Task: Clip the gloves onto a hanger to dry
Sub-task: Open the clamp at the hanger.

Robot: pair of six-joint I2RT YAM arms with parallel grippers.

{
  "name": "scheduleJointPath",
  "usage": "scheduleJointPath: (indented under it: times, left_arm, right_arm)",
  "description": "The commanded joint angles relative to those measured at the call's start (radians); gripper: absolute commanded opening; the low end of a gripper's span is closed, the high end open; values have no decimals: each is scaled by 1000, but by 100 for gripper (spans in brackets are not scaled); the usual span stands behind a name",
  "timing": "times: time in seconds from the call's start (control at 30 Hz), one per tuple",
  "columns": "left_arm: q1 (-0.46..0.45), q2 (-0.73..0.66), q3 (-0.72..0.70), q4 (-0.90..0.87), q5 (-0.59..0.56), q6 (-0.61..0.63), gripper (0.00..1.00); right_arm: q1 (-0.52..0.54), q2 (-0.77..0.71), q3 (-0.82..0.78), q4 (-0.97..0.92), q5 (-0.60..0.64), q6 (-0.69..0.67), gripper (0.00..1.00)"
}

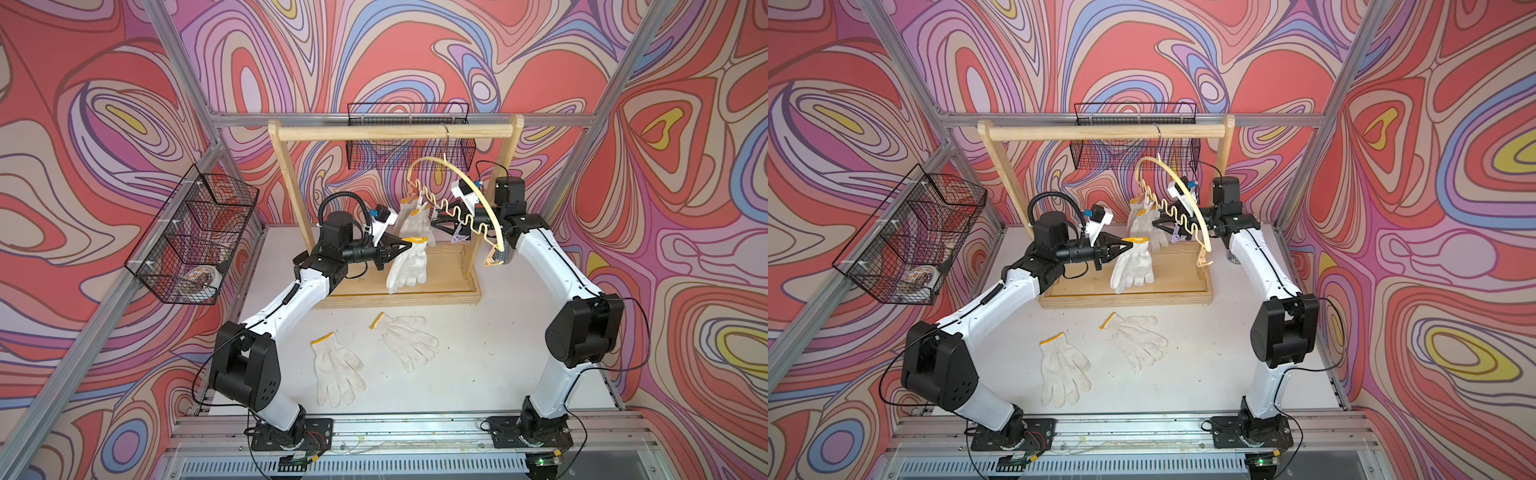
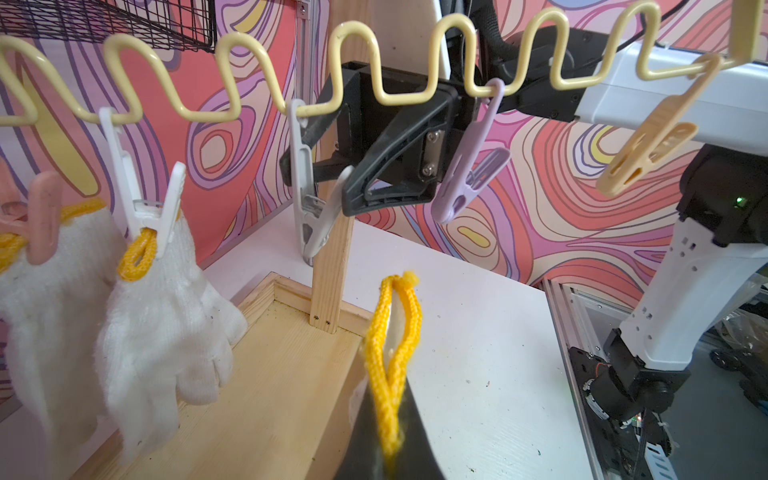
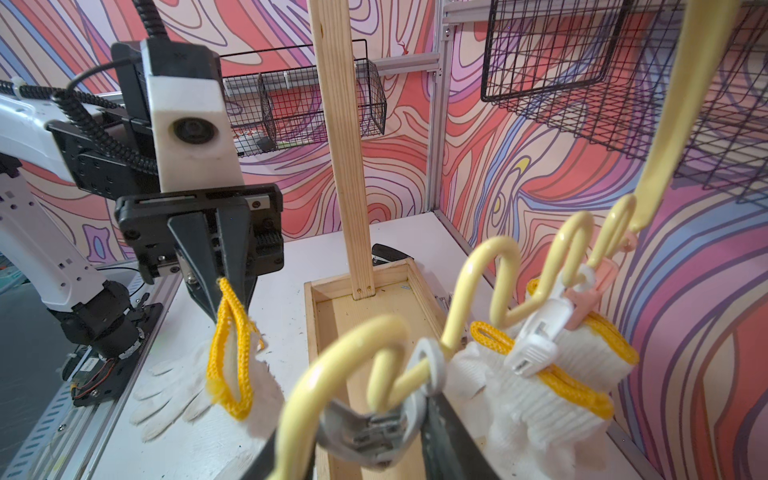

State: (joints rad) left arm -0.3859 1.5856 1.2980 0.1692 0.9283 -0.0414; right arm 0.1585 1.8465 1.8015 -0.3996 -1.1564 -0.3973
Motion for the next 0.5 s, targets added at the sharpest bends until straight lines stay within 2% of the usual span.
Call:
scheduleJointPath:
  times: [0.0,0.27,0.47]
  left_arm:
    - [4,-1,-3,23,26,1,0]
    - [5,4,-2,18,14,11,0]
    - [5,17,15,-12,-10,50,0]
  right_arm:
    - [6,16,16,0,-2,14,40]
    - [6,-1,2,41,-4,46,30]
    - [4,-15,-2,61,-6,76,15]
